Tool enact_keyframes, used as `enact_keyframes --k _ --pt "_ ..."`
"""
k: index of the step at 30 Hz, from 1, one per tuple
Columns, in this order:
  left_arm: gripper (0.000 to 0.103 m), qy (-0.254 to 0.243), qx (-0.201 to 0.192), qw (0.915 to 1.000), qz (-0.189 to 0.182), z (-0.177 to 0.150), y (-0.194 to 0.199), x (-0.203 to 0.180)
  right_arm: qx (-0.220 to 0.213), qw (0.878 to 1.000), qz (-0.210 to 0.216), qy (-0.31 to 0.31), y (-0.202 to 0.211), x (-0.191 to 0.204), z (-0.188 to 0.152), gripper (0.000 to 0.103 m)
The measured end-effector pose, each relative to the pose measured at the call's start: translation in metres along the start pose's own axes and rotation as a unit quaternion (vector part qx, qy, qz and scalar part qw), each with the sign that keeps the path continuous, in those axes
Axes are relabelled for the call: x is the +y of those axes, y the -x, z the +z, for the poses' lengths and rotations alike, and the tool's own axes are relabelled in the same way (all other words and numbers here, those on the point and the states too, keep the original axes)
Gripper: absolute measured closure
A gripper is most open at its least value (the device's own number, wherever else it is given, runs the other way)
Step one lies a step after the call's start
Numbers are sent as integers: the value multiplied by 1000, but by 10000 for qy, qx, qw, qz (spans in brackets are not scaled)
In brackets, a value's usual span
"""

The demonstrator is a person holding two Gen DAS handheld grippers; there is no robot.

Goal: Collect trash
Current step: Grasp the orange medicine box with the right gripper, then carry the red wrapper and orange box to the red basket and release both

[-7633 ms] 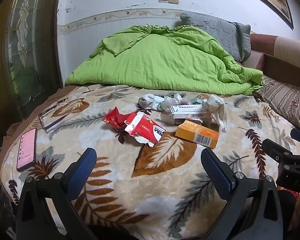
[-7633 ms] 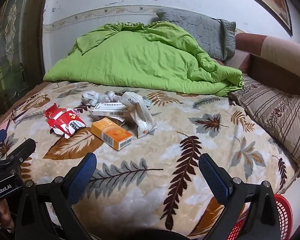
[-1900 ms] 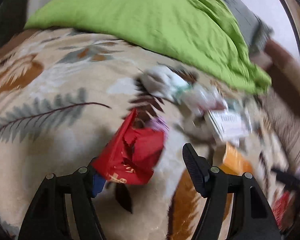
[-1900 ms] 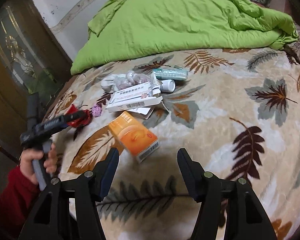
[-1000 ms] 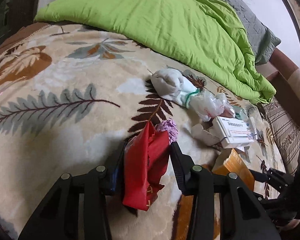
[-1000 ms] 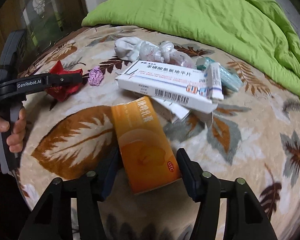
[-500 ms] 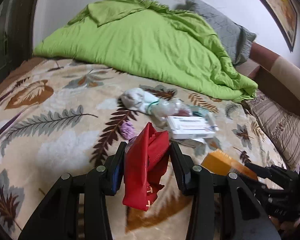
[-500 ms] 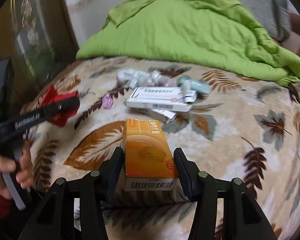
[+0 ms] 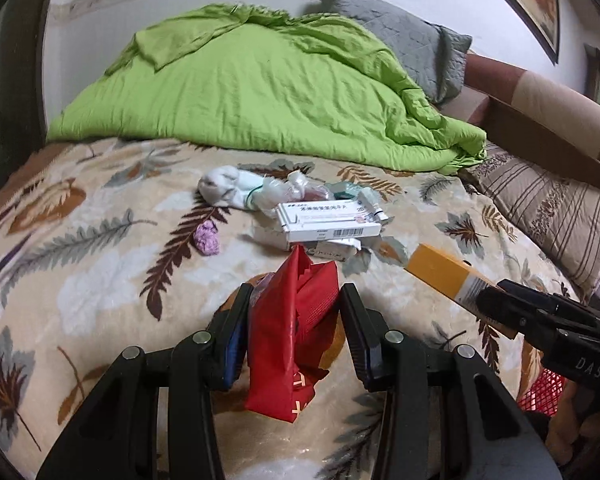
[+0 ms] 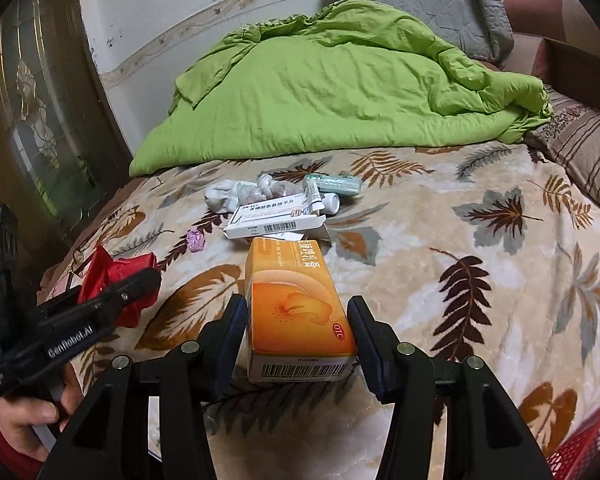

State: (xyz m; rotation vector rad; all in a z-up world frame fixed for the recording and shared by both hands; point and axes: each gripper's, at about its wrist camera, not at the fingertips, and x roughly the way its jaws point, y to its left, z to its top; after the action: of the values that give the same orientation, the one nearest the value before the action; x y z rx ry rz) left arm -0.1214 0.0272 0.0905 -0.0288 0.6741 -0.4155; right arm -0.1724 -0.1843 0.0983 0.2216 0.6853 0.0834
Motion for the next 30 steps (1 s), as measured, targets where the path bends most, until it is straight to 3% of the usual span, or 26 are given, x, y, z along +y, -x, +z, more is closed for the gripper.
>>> enact_keyframes --k 6,13,30 --pt "61 -174 -94 9996 224 0 0 -4 81 9995 96 -304 -3 -12 0 47" --pt "61 -407 -179 9983 368 -1 0 -13 99 9996 98 -243 -4 -9 -1 47" --pt "61 -493 -153 9985 178 -3 0 -21 90 9984 283 -477 11 -16 -6 47"
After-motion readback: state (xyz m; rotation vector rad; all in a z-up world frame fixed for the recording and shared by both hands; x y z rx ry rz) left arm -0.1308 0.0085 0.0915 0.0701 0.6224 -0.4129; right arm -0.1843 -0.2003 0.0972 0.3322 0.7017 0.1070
